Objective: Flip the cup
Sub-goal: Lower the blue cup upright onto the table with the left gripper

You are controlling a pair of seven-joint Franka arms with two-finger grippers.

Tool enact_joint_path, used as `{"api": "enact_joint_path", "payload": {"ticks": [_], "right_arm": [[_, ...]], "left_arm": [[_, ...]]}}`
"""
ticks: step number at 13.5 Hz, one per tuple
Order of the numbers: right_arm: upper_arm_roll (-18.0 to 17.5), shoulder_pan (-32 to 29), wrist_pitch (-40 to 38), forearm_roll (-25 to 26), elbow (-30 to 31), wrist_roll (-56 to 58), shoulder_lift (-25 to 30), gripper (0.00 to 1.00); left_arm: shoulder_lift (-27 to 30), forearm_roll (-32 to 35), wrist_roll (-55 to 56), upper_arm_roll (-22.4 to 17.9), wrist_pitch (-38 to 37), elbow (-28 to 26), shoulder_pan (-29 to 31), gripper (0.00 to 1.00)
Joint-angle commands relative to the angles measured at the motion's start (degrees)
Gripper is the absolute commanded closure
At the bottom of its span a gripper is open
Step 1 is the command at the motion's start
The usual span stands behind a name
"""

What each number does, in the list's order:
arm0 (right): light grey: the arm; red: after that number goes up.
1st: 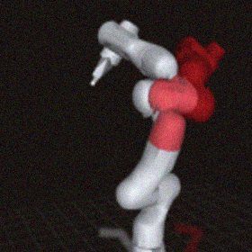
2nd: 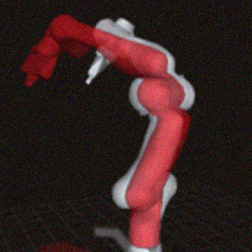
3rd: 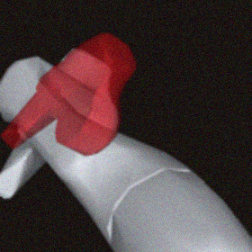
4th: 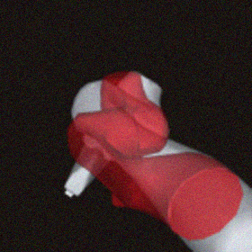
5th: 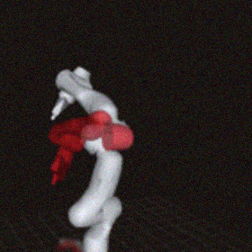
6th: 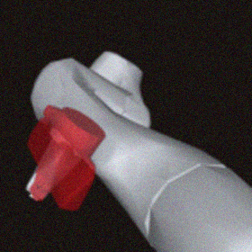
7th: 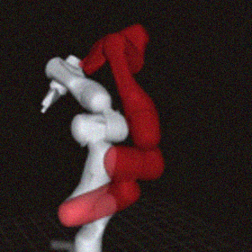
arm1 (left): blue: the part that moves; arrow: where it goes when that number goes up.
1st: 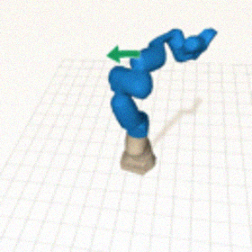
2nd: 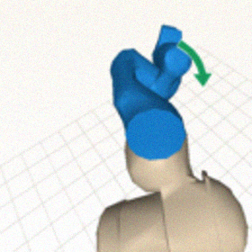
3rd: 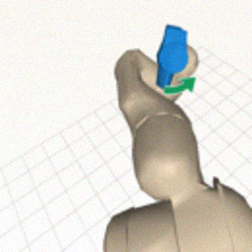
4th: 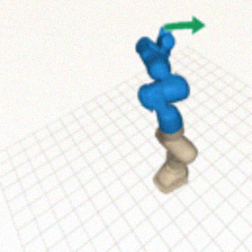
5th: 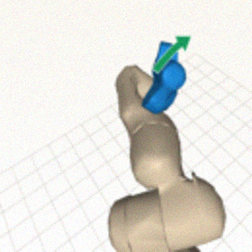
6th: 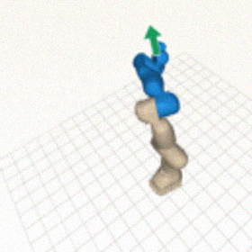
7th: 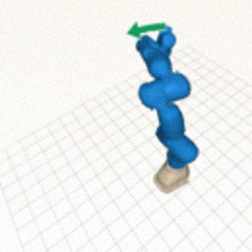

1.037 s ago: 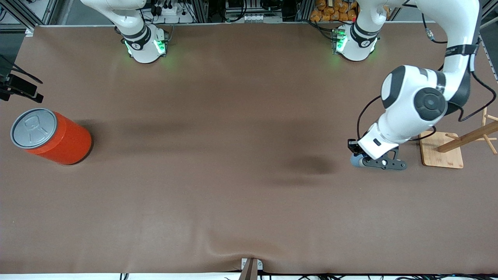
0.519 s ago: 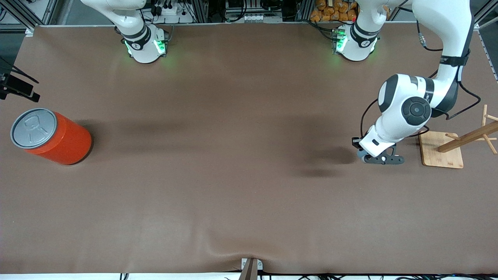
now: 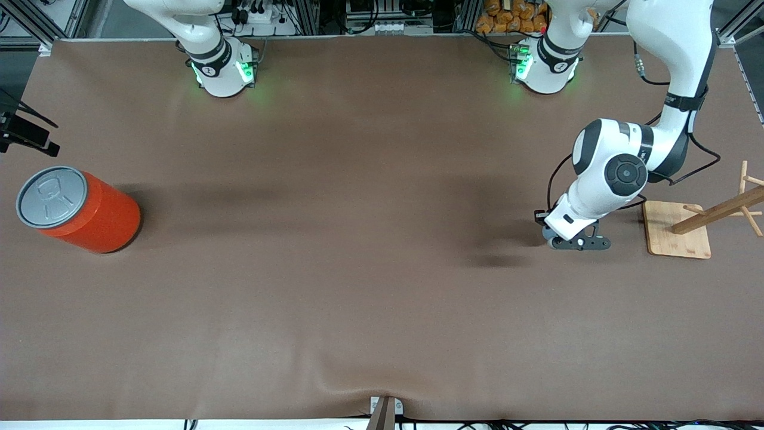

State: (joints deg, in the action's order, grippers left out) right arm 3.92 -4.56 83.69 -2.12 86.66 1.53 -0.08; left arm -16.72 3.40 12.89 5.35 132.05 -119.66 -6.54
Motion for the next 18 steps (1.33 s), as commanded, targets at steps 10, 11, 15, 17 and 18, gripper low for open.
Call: {"api": "enact_joint_path", "payload": {"ticks": [10, 11, 15, 17, 18], "right_arm": [[-0.85, -0.98, -0.54, -0.25, 0.00, -0.04, 0.88, 0.00], [-0.85, -0.98, -0.54, -0.25, 0.00, -0.12, 0.88, 0.00], [-0.85, -0.98, -0.63, -0.16, 0.00, -0.04, 0.88, 0.00], [-1.02, -0.72, -0.72, -0.16, 0.00, -0.04, 0.96, 0.00], [-1.02, -0.63, -0.80, -0.16, 0.00, -0.04, 0.96, 0.00]], "left_arm": [[1.07, 1.52, 6.63, 0.80, -2.58, 1.97, -0.49, 0.00], [1.25, 1.52, 6.53, 0.80, -3.81, 3.37, -0.31, 0.00], [0.64, 1.43, 6.45, 0.80, -12.33, 12.33, 0.21, 0.00], [0.72, 1.43, 6.53, 0.80, -12.52, 13.66, 0.04, 0.00], [0.64, 1.52, 6.62, 0.80, -12.61, 14.71, 0.04, 0.00]]}}
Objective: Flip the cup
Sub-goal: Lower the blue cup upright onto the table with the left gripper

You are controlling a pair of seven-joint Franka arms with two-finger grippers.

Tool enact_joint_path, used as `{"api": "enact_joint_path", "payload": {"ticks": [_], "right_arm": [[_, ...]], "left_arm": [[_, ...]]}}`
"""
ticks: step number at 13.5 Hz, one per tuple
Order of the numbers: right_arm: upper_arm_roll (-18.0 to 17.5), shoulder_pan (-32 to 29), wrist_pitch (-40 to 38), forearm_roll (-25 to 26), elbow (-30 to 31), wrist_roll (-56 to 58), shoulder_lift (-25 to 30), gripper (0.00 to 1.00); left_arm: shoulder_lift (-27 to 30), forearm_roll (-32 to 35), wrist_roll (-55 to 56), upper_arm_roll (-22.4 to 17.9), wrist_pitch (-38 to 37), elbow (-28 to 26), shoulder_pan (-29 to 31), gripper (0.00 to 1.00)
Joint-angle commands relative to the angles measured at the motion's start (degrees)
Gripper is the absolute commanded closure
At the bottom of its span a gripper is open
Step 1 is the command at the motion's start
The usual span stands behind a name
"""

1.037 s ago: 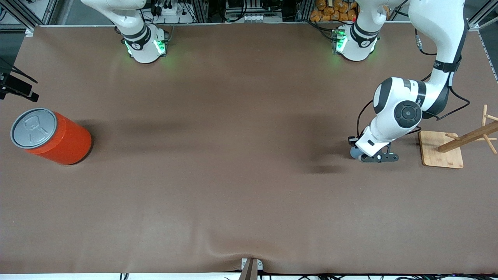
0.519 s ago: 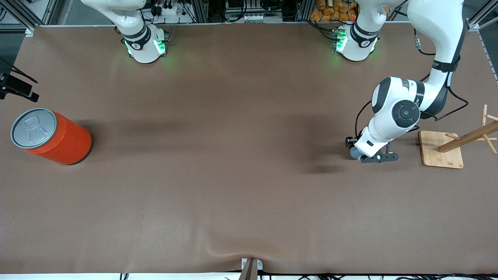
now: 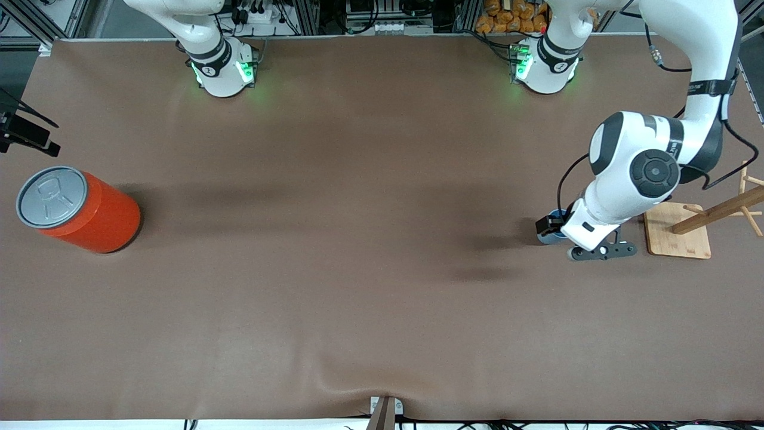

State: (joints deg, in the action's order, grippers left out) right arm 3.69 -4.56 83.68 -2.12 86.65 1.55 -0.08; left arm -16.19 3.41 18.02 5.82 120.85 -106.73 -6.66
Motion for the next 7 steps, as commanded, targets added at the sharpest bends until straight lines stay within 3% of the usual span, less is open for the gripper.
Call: {"api": "enact_joint_path", "payload": {"ticks": [1, 7], "right_arm": [[-0.87, -0.54, -0.80, -0.16, 0.01, 0.04, 0.96, 0.00], [-0.96, -0.28, -1.23, -0.16, 0.01, -0.05, 0.96, 0.00]], "left_arm": [[0.19, 1.42, 1.49, 0.33, -1.58, 2.48, 0.07, 0.00], [3.00, 0.81, 0.96, 0.51, -1.67, 5.82, 3.75, 0.00]]}}
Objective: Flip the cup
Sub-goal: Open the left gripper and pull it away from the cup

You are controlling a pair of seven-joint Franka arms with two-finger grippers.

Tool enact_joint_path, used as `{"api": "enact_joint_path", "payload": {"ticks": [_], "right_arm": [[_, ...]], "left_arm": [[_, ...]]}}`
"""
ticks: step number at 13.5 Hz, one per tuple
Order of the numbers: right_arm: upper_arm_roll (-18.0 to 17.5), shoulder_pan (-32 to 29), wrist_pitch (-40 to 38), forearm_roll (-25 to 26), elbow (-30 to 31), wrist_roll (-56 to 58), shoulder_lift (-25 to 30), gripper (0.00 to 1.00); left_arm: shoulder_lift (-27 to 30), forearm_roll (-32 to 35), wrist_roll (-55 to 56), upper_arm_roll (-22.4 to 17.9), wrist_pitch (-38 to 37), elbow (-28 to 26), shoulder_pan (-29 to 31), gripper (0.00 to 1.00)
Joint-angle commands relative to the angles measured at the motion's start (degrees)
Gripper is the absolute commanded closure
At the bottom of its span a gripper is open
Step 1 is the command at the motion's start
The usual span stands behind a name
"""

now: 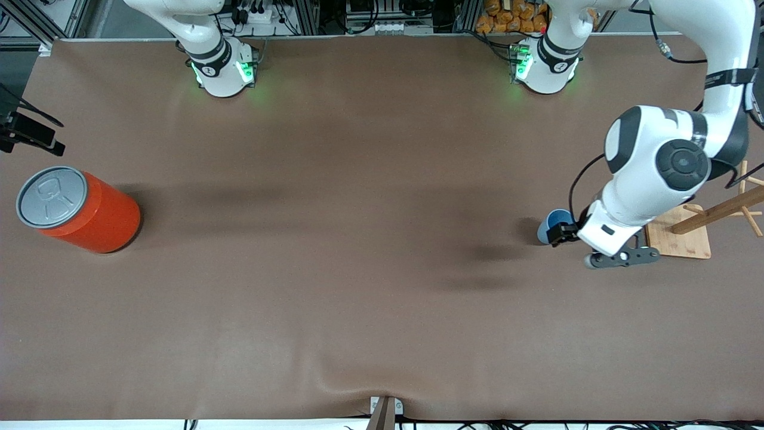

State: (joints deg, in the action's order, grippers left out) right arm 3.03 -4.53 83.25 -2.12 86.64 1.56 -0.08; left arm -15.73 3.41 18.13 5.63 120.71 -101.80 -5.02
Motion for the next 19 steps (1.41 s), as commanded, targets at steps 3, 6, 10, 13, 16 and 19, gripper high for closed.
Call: {"api": "enact_joint_path", "payload": {"ticks": [3, 6, 10, 13, 16, 19], "right_arm": [[-0.30, -0.30, -0.81, -0.16, 0.02, -0.07, 0.87, 0.00], [-0.39, -0.30, -0.81, -0.16, 0.02, -0.07, 0.87, 0.00], [-0.39, -0.30, -0.72, -0.16, 0.02, -0.07, 0.87, 0.00], [-0.39, -0.30, -0.72, -0.16, 0.02, -0.07, 0.87, 0.00], [-0.39, -0.30, -0.72, -0.16, 0.02, -0.07, 0.87, 0.00], [-0.39, -0.30, -0.72, -0.16, 0.02, -0.07, 0.87, 0.00]], "left_arm": [[3.16, 0.72, -0.64, 1.40, -9.76, 6.24, 2.65, 0.00], [6.66, 0.20, -3.52, 1.49, -17.60, 8.55, 2.65, 0.00], [13.43, -2.88, -7.06, 0.53, -23.31, 8.37, 2.65, 0.00], [16.17, -2.88, -7.23, -0.61, -26.58, 8.46, 2.38, 0.00], [15.73, -2.88, -9.59, -2.28, -26.41, 8.99, 2.38, 0.00], [16.52, -3.15, -13.99, -5.35, -27.89, 11.18, 2.38, 0.00]]}}
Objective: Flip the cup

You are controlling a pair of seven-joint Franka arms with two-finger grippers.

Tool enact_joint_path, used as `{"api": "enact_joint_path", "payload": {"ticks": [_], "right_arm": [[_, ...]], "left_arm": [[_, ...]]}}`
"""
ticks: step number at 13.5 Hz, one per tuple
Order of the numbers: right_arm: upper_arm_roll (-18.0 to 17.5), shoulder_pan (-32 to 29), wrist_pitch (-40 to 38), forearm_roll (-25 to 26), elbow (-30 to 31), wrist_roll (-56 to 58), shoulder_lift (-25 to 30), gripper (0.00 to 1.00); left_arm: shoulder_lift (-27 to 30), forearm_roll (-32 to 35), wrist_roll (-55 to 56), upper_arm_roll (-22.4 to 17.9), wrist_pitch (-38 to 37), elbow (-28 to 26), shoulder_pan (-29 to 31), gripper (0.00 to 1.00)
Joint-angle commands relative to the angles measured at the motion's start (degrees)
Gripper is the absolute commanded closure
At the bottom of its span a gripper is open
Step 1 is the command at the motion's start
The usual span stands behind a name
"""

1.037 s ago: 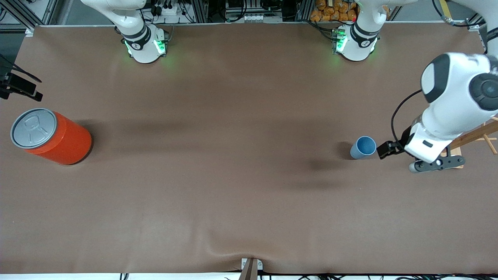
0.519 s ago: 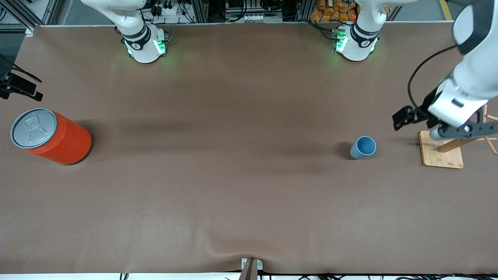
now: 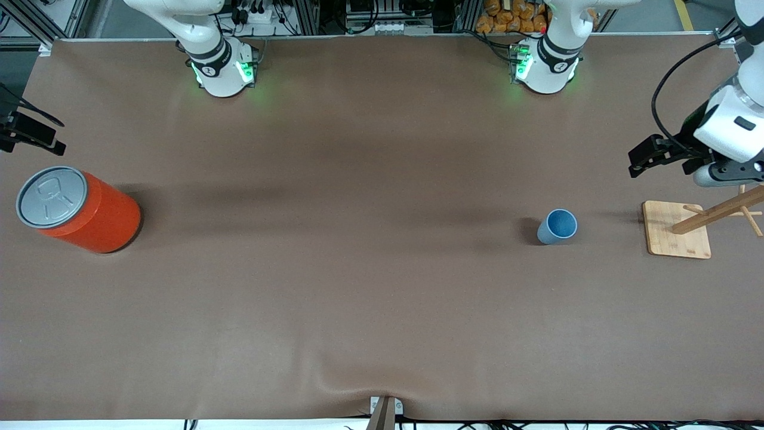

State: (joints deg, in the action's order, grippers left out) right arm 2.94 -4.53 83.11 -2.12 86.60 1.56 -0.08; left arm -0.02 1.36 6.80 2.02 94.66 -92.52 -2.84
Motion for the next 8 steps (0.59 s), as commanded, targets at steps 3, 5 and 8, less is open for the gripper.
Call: {"api": "enact_joint_path", "payload": {"ticks": [3, 5, 8], "right_arm": [[-0.31, -0.30, -0.59, -0.16, 0.06, -0.07, 0.87, 0.00], [-0.31, -0.30, -0.59, -0.16, 0.06, -0.07, 0.87, 0.00], [-0.31, -0.30, -0.50, -0.16, 0.06, -0.07, 0.87, 0.00]], "left_arm": [[2.66, -1.10, -3.81, -3.69, -4.57, 2.52, 0.29, 0.00], [2.84, -0.93, -6.78, -4.65, -5.36, 2.52, 0.20, 0.00], [2.84, -1.01, -6.54, -4.66, -5.81, 2.52, 0.03, 0.00]]}}
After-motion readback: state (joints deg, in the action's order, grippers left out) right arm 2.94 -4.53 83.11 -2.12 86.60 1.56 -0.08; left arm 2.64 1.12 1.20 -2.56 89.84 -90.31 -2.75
